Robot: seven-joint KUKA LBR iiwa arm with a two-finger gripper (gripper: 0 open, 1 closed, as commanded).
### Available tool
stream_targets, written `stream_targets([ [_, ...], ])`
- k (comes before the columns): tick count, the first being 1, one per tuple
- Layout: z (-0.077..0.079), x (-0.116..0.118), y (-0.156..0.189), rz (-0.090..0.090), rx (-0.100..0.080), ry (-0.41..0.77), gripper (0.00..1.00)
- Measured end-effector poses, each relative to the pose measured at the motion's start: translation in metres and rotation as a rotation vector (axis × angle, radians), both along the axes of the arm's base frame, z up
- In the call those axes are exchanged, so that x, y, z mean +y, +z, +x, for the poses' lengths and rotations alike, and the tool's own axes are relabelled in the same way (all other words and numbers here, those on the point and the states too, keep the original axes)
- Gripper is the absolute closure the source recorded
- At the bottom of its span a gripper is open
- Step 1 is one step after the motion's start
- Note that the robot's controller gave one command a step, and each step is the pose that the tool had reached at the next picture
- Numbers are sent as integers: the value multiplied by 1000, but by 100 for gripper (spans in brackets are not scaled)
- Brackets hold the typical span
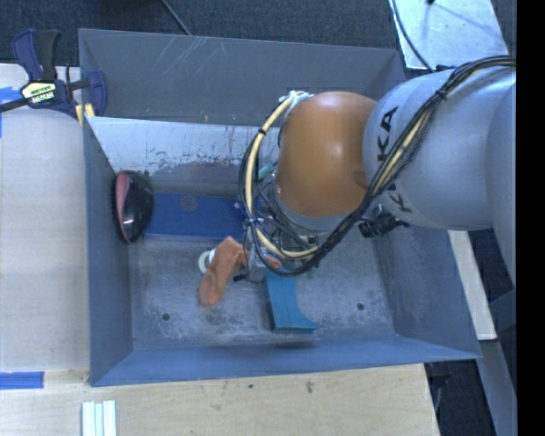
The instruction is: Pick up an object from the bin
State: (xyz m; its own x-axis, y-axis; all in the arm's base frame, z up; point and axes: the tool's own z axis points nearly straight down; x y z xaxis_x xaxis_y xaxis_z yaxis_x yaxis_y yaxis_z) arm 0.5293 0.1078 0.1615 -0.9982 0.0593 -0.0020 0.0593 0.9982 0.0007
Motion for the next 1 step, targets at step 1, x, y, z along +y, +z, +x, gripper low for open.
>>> stream_targets([
  [1, 0, 0, 0, 0, 0, 0, 100],
])
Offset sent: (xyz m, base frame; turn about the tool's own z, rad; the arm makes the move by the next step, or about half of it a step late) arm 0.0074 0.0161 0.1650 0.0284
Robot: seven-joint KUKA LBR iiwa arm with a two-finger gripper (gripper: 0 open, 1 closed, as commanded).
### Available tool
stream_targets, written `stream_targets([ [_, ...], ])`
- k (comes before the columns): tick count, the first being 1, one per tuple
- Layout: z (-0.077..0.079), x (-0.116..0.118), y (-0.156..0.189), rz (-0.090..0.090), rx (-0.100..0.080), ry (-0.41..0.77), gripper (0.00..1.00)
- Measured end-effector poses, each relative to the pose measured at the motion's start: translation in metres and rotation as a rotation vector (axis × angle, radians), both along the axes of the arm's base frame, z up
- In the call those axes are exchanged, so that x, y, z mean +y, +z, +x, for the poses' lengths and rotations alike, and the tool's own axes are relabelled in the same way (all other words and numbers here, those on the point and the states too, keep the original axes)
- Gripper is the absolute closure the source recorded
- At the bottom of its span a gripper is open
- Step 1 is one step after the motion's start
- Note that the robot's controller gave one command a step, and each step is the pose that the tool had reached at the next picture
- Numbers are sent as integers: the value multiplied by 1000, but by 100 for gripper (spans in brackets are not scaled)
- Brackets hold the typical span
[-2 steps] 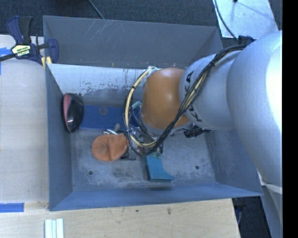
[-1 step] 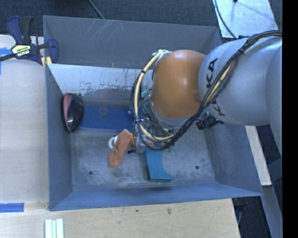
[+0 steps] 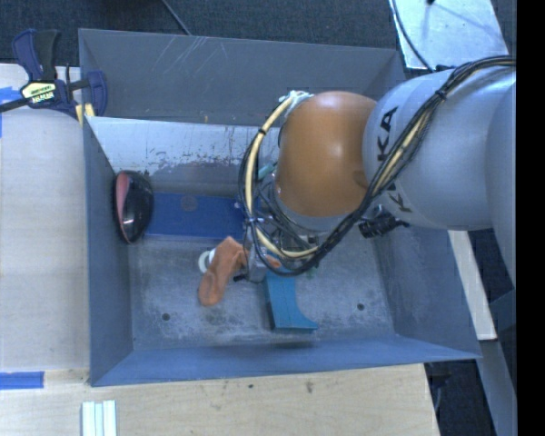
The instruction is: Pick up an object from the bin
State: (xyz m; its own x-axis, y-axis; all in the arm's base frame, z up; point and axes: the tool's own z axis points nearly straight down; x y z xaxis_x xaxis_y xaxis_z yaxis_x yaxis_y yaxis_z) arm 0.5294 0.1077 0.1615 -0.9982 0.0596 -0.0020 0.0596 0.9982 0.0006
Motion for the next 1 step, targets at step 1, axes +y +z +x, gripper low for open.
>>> stream_targets([
  [1, 9, 16, 167, 1, -4, -25, 100],
])
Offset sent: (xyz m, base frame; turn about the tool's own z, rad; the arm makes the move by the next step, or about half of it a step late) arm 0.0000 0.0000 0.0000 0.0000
